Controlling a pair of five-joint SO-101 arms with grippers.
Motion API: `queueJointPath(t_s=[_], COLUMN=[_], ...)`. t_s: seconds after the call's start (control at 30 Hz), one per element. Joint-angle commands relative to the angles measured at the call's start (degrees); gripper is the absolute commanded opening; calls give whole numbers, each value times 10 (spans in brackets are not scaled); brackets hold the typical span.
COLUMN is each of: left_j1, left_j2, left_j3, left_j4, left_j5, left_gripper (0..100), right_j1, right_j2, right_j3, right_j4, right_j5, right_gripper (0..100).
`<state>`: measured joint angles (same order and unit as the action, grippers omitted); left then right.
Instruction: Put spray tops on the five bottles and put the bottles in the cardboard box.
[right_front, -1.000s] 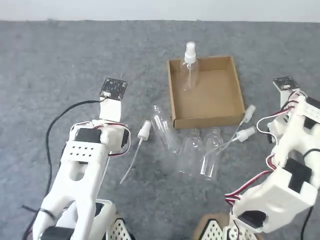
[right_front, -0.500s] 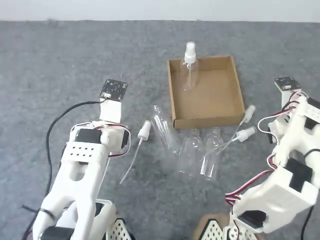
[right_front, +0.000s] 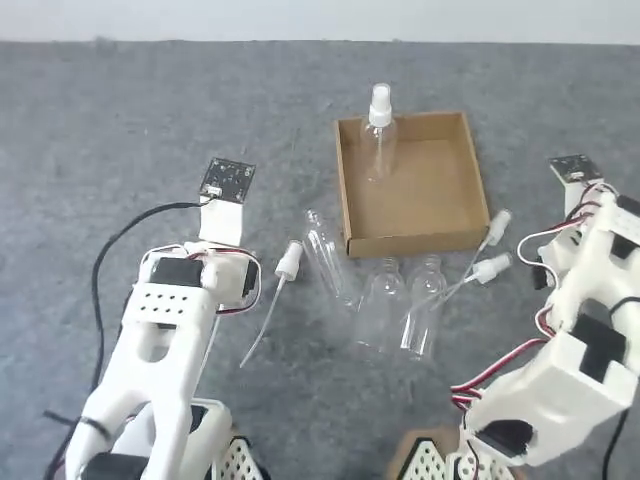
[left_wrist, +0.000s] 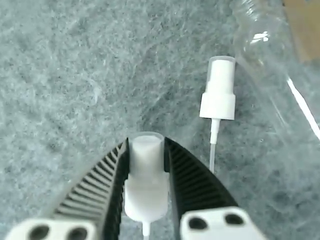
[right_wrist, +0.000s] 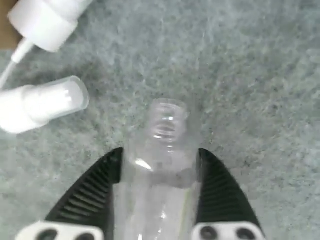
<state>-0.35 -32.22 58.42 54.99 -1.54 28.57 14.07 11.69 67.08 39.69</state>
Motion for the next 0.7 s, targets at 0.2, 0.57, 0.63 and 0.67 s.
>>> queueJointPath(t_s=[0.2, 0.57, 0.63, 0.67], left_j1=[-4, -4, -2, 1], left_j2=[-103, -189, -198, -202], left_j3=[-177, -440, -472, -486], left_j4=[84, 193, 192, 191], left_j5=[-2, 27, 67, 88], left_gripper=[13, 13, 13, 13], right_j1=[-93, -450, -522, -554], right_j2=[-264, -586, -612, -618], right_j3=[-108, 132, 172, 190], right_j4=[116, 21, -7, -26], right_j5=[-106, -250, -266, -272], right_gripper=[6, 6, 6, 6])
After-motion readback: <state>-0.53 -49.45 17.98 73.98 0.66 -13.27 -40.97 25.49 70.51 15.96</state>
